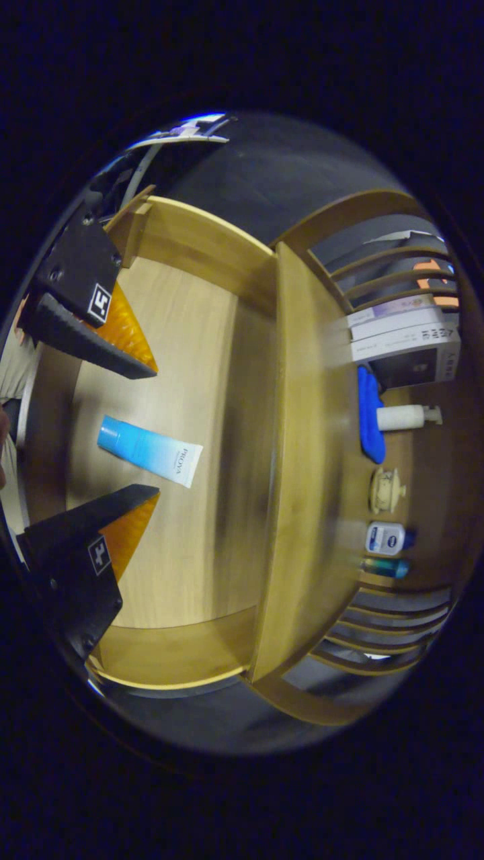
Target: Pull open the drawer, take out the items inside it, and place them on the countertop above the cabinet.
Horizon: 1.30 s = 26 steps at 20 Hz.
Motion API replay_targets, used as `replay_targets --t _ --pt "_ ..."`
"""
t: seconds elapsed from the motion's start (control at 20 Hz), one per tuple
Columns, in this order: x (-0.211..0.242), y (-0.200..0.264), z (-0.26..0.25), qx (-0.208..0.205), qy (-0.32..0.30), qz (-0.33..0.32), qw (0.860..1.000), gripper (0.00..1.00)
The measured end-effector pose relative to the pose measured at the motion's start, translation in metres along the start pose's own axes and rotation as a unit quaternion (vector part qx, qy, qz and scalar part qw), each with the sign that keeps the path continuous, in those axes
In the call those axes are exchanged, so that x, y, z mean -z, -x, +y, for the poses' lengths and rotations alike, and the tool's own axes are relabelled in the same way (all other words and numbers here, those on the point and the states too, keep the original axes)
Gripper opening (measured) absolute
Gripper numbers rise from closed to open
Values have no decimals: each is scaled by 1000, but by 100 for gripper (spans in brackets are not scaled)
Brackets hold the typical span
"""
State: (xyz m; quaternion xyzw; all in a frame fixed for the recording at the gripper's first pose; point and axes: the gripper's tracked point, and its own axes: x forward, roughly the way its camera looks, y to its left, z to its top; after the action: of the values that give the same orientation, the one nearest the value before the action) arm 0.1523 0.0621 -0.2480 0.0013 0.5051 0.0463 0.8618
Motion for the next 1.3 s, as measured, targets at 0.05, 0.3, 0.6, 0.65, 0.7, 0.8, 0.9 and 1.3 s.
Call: replay_targets --t 0.05,0.3,0.6,0.65,0.7,0.8,0.9,1.3 --pt "0 -6 0 0 -4 12 1000 99" --pt "16 -26 -7 24 -39 94 995 99" --pt "26 -41 -6 31 -54 156 986 95" --pt "28 -43 -8 40 -58 168 983 95" --pt "31 -44 -10 53 -63 183 980 95" --pt "29 -46 -10 67 -68 191 977 95" --pt "29 -46 -12 70 -62 192 977 93" --pt "25 -50 -7 80 -91 166 979 51"
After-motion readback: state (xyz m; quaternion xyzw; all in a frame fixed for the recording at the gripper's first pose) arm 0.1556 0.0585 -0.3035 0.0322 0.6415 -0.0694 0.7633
